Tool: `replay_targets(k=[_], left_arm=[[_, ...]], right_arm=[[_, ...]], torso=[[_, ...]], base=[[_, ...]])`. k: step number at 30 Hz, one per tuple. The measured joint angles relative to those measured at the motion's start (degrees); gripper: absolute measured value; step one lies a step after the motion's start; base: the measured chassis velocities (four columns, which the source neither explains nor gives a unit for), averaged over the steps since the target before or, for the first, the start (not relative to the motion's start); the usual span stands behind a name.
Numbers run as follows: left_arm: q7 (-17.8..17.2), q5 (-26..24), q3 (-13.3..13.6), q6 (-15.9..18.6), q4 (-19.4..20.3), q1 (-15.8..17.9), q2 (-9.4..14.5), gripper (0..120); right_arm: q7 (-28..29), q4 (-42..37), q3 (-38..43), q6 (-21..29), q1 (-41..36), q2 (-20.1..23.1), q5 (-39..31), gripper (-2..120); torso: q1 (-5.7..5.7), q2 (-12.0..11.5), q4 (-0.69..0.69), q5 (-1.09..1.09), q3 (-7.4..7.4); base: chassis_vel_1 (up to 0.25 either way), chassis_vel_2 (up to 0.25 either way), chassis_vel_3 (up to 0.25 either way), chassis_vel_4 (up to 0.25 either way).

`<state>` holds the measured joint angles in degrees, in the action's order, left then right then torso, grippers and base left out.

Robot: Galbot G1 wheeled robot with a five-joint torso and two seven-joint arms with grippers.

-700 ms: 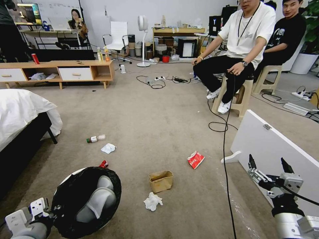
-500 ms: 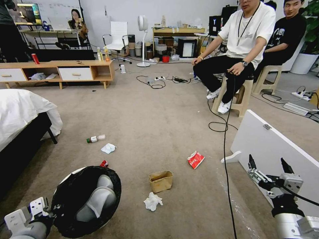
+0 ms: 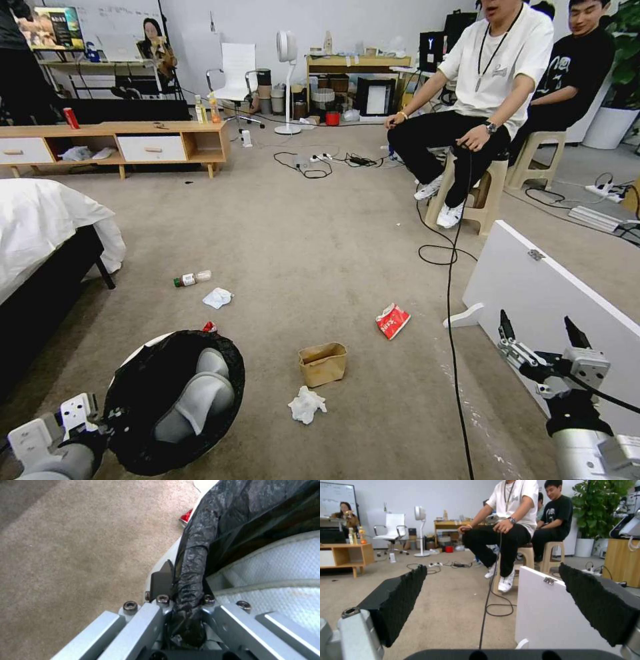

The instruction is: Pick up the trash bin and place the garbage on the floor into it.

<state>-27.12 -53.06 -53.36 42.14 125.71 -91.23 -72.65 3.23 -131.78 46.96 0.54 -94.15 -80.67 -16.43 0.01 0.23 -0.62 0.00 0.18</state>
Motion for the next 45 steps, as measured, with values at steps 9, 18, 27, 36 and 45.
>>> replay_targets(k=[9,18,27,36,45], left_arm=[[-0.01,-0.43,-0.73,0.00,0.01,-0.17,0.25,1],[-0.01,-0.45,-0.98,-0.01,-0.02,-0.37,0.23,1],[0.01,-0.60,-1.36,-0.01,0.46,-0.58,0.11,1],[0.02,-0.48,-1.39,-0.01,0.70,-0.73,-0.42,1],[0.05,-0.45,-1.39,-0.01,0.70,-0.72,-0.55,1]], right_arm=[[-1.04,0.81,0.31,-1.86,0.31,-0.02,0.29,100],[-1.36,1.12,0.28,-2.30,0.38,0.51,0.40,100],[-1.88,1.19,0.02,-1.92,1.06,1.01,-0.21,100],[-3.65,2.14,0.04,-2.85,1.37,1.17,0.81,100],[-3.92,2.23,-0.01,-2.91,1.36,1.28,0.90,100]], torso=[[0.00,0.00,0.00,0.00,0.00],[0.00,0.00,0.00,0.00,0.00],[0.00,0.00,0.00,0.00,0.00],[0.00,0.00,0.00,0.00,0.00],[0.00,0.00,0.00,0.00,0.00]], base=[[0.000,0.000,0.000,0.000],[0.000,0.000,0.000,0.000],[0.000,0.000,0.000,0.000],[0.000,0.000,0.000,0.000],[0.000,0.000,0.000,0.000]])
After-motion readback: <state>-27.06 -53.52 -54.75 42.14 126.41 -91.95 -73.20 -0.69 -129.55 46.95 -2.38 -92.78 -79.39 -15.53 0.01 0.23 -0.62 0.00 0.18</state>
